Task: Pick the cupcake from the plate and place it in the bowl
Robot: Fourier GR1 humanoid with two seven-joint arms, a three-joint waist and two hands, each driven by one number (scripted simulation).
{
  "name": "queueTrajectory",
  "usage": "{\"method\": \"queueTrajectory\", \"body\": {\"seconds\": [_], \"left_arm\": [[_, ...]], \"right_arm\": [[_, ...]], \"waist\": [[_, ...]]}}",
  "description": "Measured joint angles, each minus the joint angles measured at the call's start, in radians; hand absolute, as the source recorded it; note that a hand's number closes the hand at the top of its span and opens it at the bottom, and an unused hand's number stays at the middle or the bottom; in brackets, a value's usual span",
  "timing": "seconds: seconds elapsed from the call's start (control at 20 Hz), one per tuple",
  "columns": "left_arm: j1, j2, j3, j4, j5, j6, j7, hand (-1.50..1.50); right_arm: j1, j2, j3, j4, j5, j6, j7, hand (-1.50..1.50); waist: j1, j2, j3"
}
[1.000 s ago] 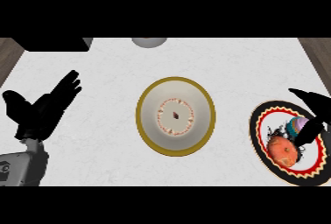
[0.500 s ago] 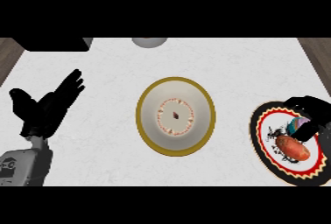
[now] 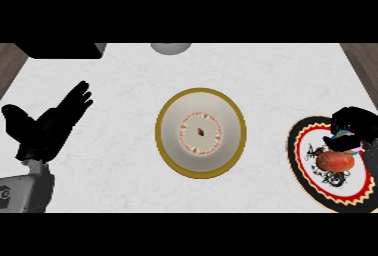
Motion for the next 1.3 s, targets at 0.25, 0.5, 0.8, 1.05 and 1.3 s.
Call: {"method": "queueTrajectory", "body": {"seconds": [0.25,0.5,0.8,1.05,1.3], "left_arm": [[0.015,-0.01,-0.001,-0.017,-0.008,0.0,0.002,0.0],[0.029,0.008,0.034,0.007,0.003,-0.004,-0.009,0.0],[0.06,0.019,0.058,-0.001,0.005,0.004,-0.01,0.0],[0.05,0.026,0.063,-0.002,0.008,0.002,-0.007,0.0],[0.05,0.02,0.053,-0.01,0.007,-0.001,-0.004,0.0]], "right_arm": [[0.004,-0.001,-0.002,-0.052,0.001,0.022,-0.012,1.5],[0.202,0.13,0.033,-0.278,0.007,-0.039,0.136,1.5],[0.468,0.263,0.105,-0.555,0.063,-0.163,0.262,1.5],[0.715,0.341,0.23,-0.869,0.134,-0.2,0.352,1.5],[0.934,0.367,0.382,-1.226,0.234,-0.166,0.461,1.5]], "waist": [[-0.002,0.0,0.002],[-0.047,-0.017,-0.007],[-0.088,-0.036,-0.018],[-0.09,-0.026,-0.009],[-0.075,-0.019,-0.005]]}}
